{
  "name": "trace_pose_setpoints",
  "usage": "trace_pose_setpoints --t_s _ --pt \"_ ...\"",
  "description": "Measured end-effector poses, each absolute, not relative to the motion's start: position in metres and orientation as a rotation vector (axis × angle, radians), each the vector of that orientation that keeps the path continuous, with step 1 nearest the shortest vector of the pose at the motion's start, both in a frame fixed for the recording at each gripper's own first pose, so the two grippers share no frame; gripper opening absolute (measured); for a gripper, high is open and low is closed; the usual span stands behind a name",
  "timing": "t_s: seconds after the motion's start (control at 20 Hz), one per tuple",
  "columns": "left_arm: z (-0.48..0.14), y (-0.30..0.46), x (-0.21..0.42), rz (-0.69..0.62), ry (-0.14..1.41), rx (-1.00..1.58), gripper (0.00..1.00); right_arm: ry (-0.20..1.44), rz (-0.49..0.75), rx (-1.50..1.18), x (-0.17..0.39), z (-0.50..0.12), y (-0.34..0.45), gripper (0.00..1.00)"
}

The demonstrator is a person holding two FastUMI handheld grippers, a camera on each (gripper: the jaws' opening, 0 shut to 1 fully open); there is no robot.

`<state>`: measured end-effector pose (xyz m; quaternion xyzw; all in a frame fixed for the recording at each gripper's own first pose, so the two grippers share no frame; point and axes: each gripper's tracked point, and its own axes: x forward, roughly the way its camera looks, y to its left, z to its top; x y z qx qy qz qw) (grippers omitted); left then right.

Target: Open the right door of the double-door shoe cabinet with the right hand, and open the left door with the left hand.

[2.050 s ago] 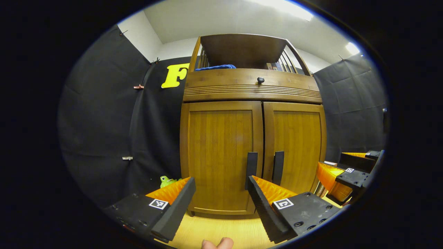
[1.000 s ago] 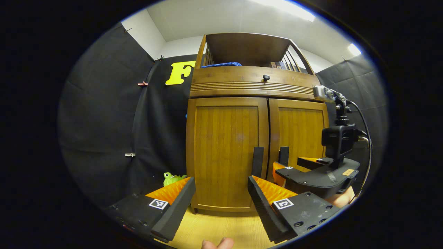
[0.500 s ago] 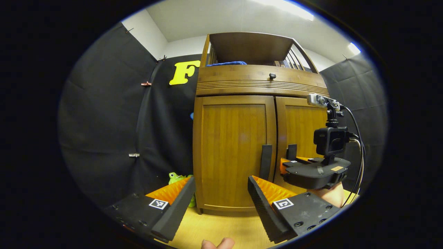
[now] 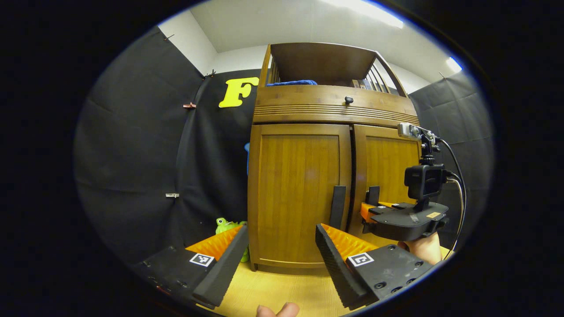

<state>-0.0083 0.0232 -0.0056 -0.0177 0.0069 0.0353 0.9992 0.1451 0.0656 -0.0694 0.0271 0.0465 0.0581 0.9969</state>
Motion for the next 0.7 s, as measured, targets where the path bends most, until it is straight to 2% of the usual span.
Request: trace_pose_setpoints --t_s 0.05,0.1,0.15,0.2,0.4,0.45,0.5,0.55,0.7 --pt "-0.004 0.023 -0.009 0.069 0.013 -0.035 0.94 0.094 0.129 0.059 0.138 -0.068 0.064 0.25" --pt "-0.003 0.021 -0.010 0.067 0.012 -0.035 0.94 0.097 0.145 0.071 0.130 -0.067 0.063 0.20" --pt "-0.002 0.020 -0.011 0.066 0.012 -0.035 0.94 0.101 0.164 0.085 0.122 -0.066 0.061 0.25" --pt "-0.001 0.018 -0.012 0.064 0.010 -0.036 0.93 0.102 0.181 0.095 0.113 -0.063 0.059 0.20" --pt "-0.005 0.004 -0.025 0.060 0.013 -0.034 0.94 0.096 0.221 0.090 0.075 -0.055 0.044 0.20" --pt "-0.005 0.001 -0.027 0.058 0.014 -0.031 0.94 0.090 0.226 0.088 0.066 -0.053 0.039 0.25" --pt "-0.005 -0.001 -0.027 0.058 0.012 -0.028 0.94 0.087 0.229 0.090 0.057 -0.052 0.033 0.20" --pt "-0.004 -0.003 -0.028 0.056 0.012 -0.026 0.94 0.081 0.232 0.093 0.048 -0.050 0.028 0.24" --pt "-0.003 -0.016 -0.030 0.045 0.005 -0.021 0.94 0.072 0.230 0.093 0.022 -0.045 0.008 0.24"
